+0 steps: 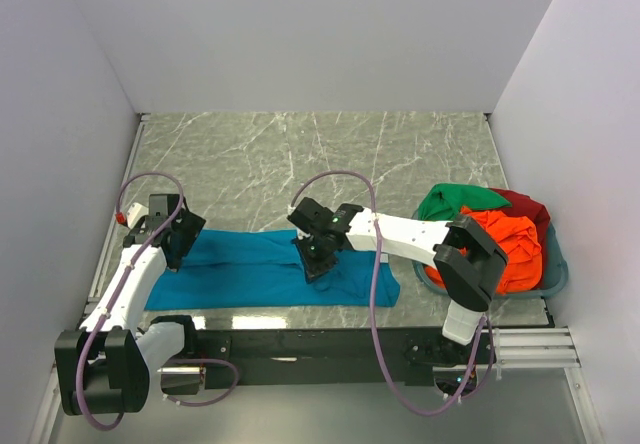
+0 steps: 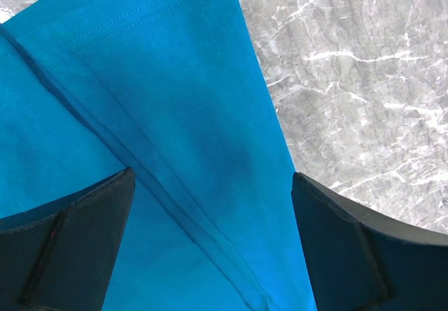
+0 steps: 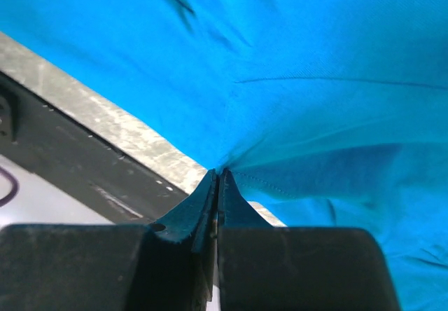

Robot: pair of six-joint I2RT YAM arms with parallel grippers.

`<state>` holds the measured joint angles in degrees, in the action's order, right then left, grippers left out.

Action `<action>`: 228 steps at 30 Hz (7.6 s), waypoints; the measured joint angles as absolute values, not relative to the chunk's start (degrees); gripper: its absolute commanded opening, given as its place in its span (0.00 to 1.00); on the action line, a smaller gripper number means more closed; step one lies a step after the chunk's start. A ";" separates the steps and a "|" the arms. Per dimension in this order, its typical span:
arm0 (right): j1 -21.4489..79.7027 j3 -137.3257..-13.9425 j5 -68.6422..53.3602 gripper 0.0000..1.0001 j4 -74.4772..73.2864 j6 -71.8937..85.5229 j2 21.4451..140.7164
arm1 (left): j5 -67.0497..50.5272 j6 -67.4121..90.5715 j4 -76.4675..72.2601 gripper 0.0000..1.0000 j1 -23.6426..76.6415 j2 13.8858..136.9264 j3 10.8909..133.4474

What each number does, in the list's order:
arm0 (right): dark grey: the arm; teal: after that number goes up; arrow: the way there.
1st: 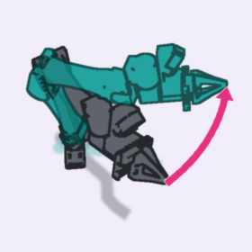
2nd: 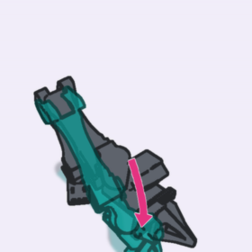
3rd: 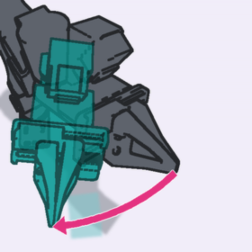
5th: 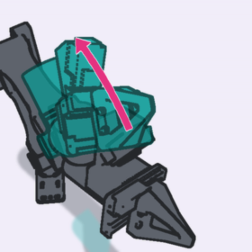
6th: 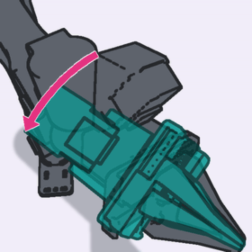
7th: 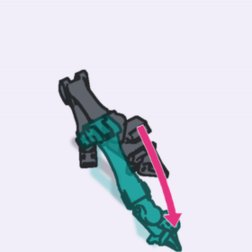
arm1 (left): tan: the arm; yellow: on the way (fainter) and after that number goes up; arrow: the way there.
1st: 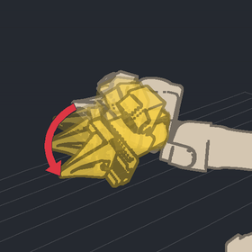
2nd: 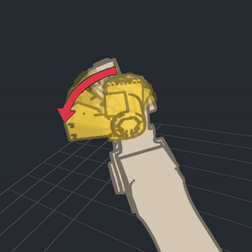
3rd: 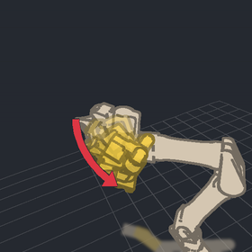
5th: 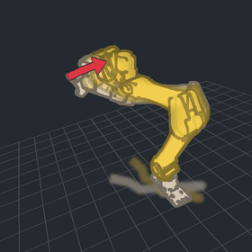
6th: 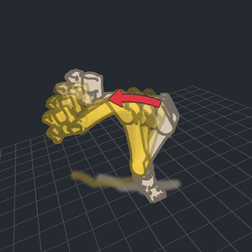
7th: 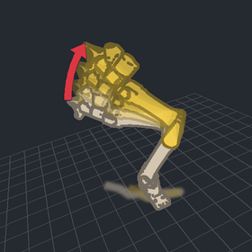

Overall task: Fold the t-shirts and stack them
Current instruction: Fold the tshirt

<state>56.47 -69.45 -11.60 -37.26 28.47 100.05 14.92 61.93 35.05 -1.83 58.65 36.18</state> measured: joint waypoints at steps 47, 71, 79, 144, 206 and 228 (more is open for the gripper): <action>42.63 -47.53 -10.90 0.87 -23.00 35.94 88.92 | 12.88 60.42 26.79 0.99 -1.78 72.90 36.77; 22.74 -96.18 -16.71 0.86 -32.84 22.52 125.08 | 5.37 64.82 25.12 0.99 4.21 68.27 32.32; 22.46 -117.36 -19.40 0.85 -40.01 20.75 137.73 | 4.36 69.06 23.53 0.99 11.77 63.11 28.16; 34.26 -91.22 -10.07 0.93 -34.26 27.03 121.25 | 0.62 65.06 18.13 0.99 56.71 79.75 38.98; 41.04 -33.78 -3.88 0.94 -22.02 42.68 61.98 | 5.54 76.55 23.99 0.01 61.10 64.07 25.67; 52.25 -25.96 -5.85 0.64 -28.16 50.76 59.53 | 3.11 79.13 21.32 0.01 61.10 61.58 22.98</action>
<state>52.25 -25.96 -5.85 -28.16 50.76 59.53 3.11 79.13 21.32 61.10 61.58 22.98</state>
